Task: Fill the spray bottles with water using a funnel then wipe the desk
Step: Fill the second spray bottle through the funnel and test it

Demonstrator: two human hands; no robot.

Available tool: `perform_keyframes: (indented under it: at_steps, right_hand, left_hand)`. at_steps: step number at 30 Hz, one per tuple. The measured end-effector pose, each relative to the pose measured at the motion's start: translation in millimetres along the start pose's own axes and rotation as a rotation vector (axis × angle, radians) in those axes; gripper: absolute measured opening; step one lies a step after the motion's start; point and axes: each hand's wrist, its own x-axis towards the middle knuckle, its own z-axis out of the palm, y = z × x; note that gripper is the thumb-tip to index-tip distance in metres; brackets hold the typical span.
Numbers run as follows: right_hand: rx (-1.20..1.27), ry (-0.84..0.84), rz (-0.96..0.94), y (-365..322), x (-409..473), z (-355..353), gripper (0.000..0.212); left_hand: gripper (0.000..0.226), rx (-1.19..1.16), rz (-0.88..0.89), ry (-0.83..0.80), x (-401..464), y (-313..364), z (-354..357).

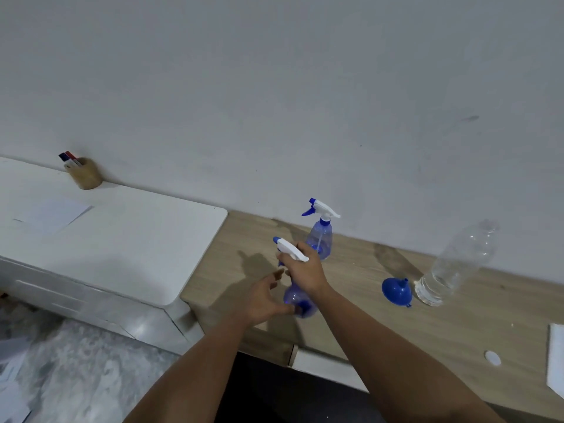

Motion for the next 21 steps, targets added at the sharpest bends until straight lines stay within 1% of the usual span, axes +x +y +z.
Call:
perform_keyframes:
  at_steps: [3, 5, 6, 9, 11, 14, 17, 19, 21]
  right_hand:
    - [0.050, -0.043, -0.063, -21.5, 20.2, 7.9, 0.017]
    - [0.032, -0.040, -0.092, -29.8, 35.0, 13.5, 0.016]
    - [0.027, -0.030, -0.098, -31.6, 42.6, 16.0, 0.019]
    - [-0.087, 0.058, -0.128, -31.1, 61.4, 20.6, 0.031]
    - [-0.172, 0.110, -0.120, -27.1, 73.9, 22.5, 0.033]
    - [-0.251, 0.146, -0.119, -14.1, 98.9, 26.3, 0.031]
    - [-0.326, 0.136, -0.085, 5.8, 126.4, 30.5, 0.033]
    - [-0.379, 0.137, -0.067, 25.5, 140.3, 32.7, 0.031]
    - [-0.409, 0.138, -0.045, 42.5, 146.7, 33.7, 0.026]
  left_hand:
    - [0.089, -0.189, 0.002, 0.040, 22.1, 9.4, -8.4]
    - [0.073, -0.192, 0.015, 0.062, 35.7, 16.1, -16.5]
    - [0.068, -0.189, 0.022, 0.077, 43.5, 17.2, -21.5]
    - [0.069, -0.180, 0.050, 0.172, 67.0, 21.4, -38.0]
    - [0.060, -0.138, 0.047, 0.249, 86.0, 22.3, -47.4]
    - [0.040, -0.084, 0.062, 0.306, 115.0, 21.1, -52.7]
    - [0.032, -0.016, 0.102, 0.296, 146.9, 8.5, -46.7]
    - [0.022, 0.093, 0.134, 0.285, 162.9, -7.0, -41.0]
    - [0.019, 0.181, 0.175, 0.320, 177.5, -26.0, -32.5]
